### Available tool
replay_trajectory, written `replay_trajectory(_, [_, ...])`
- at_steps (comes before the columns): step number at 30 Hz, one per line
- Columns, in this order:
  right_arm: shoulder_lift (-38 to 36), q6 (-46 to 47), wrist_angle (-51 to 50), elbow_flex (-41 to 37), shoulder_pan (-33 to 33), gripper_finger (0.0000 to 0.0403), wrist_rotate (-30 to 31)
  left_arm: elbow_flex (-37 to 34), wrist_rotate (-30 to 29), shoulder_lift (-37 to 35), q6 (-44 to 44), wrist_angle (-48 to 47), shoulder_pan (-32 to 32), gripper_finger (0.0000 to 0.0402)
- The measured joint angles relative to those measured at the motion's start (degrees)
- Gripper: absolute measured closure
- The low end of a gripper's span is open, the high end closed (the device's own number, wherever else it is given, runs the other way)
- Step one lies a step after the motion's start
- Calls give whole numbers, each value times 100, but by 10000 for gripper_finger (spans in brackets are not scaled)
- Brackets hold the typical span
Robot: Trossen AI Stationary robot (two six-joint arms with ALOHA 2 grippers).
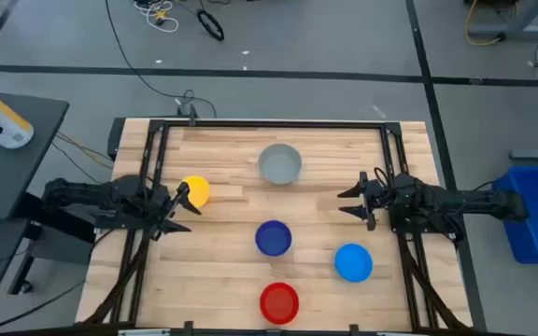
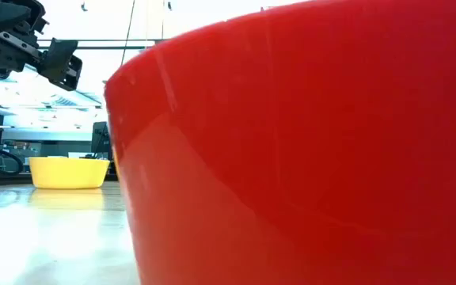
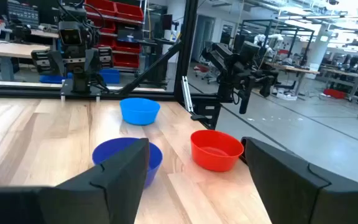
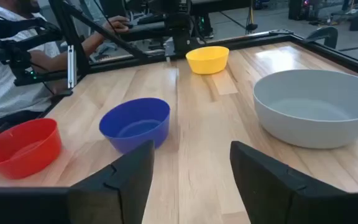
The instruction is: Nest bowls inside each other
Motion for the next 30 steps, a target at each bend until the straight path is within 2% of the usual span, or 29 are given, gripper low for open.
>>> replay_trajectory(30, [2, 2, -2, 0, -2, 219, 0, 0, -1, 1, 0, 0, 0, 125])
